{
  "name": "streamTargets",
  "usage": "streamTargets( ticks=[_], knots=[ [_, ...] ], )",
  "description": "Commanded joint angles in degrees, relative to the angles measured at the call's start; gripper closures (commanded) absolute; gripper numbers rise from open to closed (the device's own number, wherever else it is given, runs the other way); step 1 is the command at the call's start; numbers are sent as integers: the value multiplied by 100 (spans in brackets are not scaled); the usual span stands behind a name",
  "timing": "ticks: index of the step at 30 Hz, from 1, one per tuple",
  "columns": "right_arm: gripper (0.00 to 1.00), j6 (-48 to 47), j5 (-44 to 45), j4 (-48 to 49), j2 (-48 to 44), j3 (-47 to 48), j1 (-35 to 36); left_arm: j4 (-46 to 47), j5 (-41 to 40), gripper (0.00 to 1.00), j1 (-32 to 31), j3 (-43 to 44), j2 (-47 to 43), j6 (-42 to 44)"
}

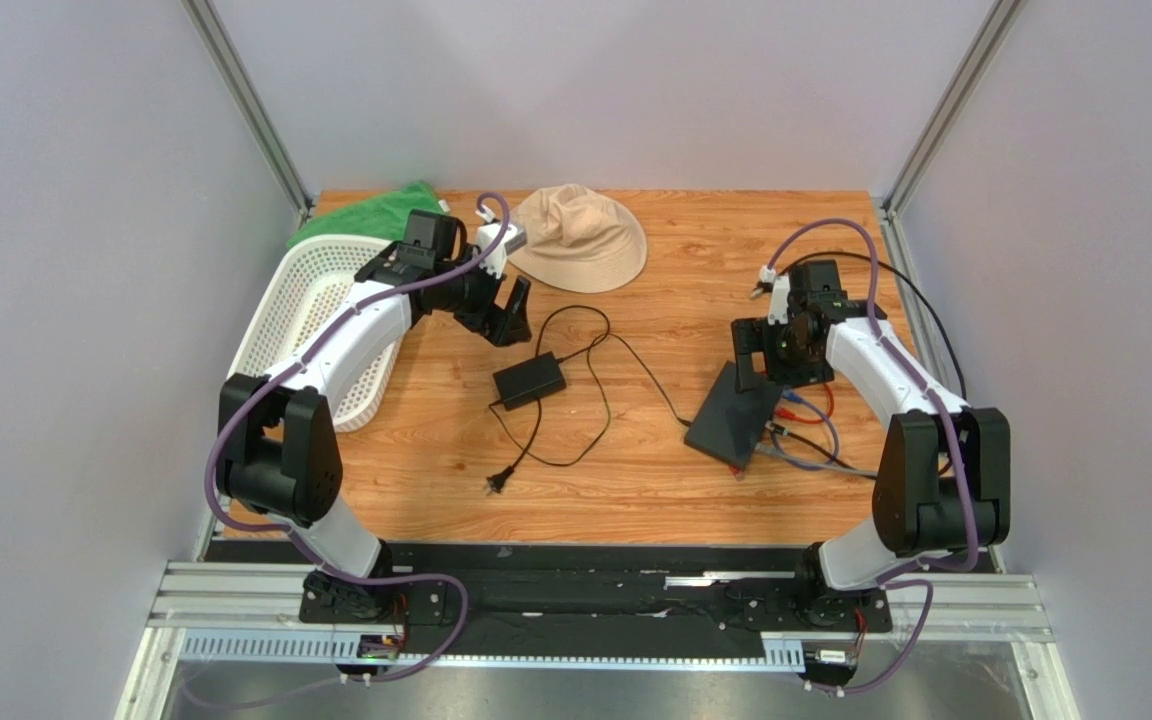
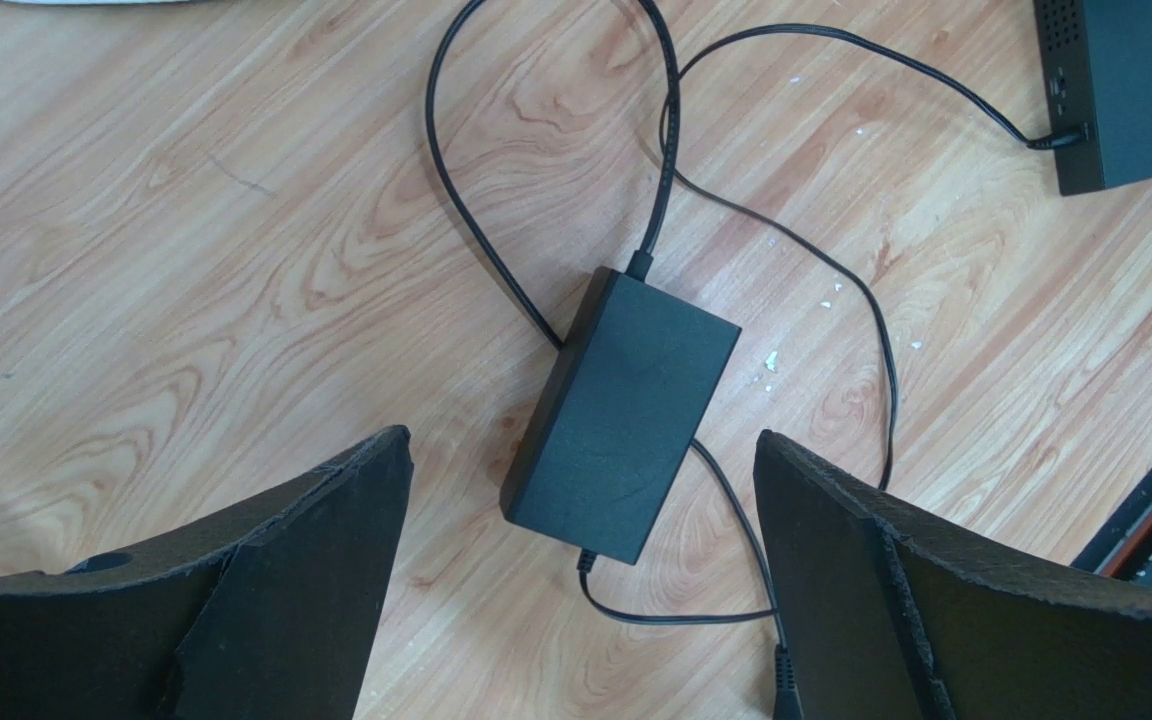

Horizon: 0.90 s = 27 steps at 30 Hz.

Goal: Pull the plug from the switch port

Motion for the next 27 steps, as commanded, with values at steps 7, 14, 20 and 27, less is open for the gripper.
streamTargets(
  ticks=[7, 14, 20, 27],
  knots=[
    [7, 168, -185, 433, 340, 28, -8, -206, -291, 7, -5, 335, -88, 189],
    [12, 106, -510, 416, 1106, 792, 80, -321, -273, 7, 3, 300, -132, 242],
    [12, 203, -651, 451, 1642, 1294, 642, -268, -282, 7, 4, 46, -343, 277],
    [11, 572, -923, 635, 2090, 1917, 1161, -364, -107, 7, -5, 45, -457, 128]
  ],
)
